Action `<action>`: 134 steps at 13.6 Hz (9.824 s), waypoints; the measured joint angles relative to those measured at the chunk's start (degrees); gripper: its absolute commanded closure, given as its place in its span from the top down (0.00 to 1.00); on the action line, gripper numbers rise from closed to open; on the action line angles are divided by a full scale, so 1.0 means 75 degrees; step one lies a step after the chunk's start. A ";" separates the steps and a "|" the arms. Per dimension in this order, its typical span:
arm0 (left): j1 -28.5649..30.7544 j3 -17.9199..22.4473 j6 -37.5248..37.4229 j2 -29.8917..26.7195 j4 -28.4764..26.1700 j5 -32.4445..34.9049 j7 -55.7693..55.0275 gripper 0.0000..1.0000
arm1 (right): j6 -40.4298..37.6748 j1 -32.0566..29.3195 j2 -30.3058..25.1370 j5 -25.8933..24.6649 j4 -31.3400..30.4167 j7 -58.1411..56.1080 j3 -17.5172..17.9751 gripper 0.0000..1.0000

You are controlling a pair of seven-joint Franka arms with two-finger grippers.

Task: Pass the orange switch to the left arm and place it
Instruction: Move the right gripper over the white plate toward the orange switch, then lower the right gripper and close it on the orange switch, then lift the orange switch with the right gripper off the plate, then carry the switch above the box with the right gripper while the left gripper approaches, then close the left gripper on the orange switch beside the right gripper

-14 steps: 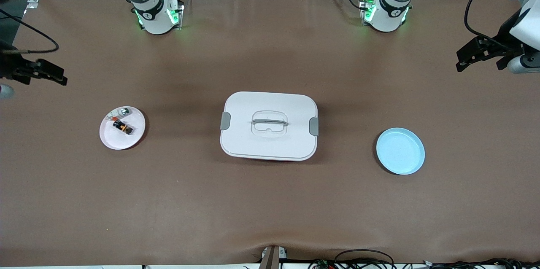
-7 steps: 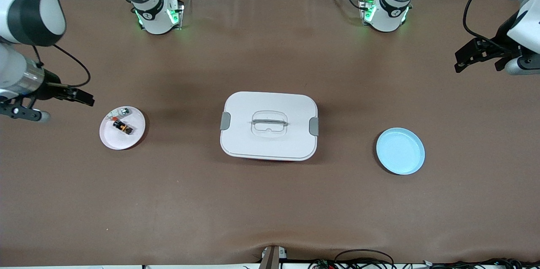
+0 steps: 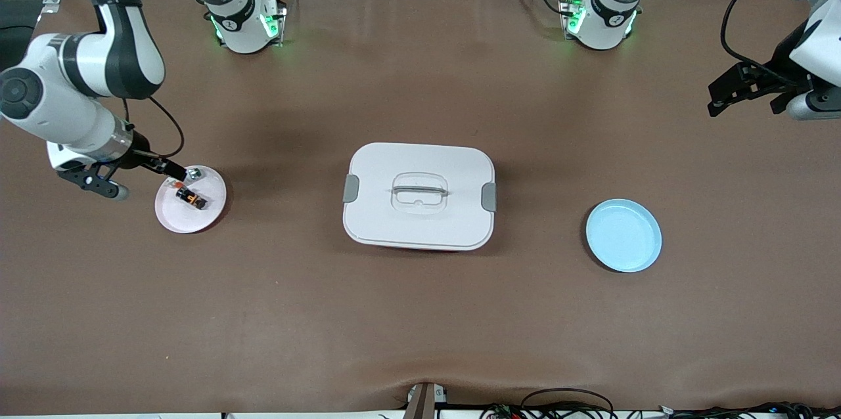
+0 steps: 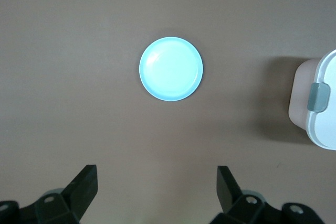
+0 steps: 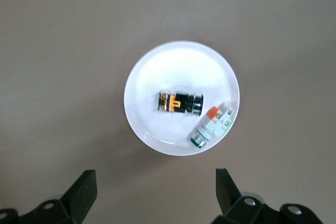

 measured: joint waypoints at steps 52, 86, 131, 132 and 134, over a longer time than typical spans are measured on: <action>-0.0030 -0.0034 0.0196 0.0120 0.0015 0.0000 -0.0008 1.00 | 0.2606 -0.0316 0.2905 -0.1424 0.0226 0.0083 -0.0071 0.24; -0.0101 -0.1762 0.2616 0.0079 -0.1109 -0.2198 -0.3112 1.00 | -0.6571 0.1126 0.1261 0.3696 0.5653 0.3847 0.1453 0.23; -0.0175 -0.3175 0.5589 -0.0853 -0.3349 -0.6017 -0.1979 0.74 | -0.0380 0.4939 0.2507 0.4932 0.6258 1.1159 0.1471 0.23; -0.0175 -0.3178 0.5589 -0.0852 -0.3349 -0.6018 -0.1979 0.71 | -0.0380 0.4942 0.2515 0.4932 0.6258 1.1162 0.1470 0.23; -0.0175 -0.3206 0.5589 -0.0850 -0.3349 -0.6019 -0.1979 0.69 | -0.0380 0.4943 0.2537 0.4932 0.6257 1.1162 0.1469 0.23</action>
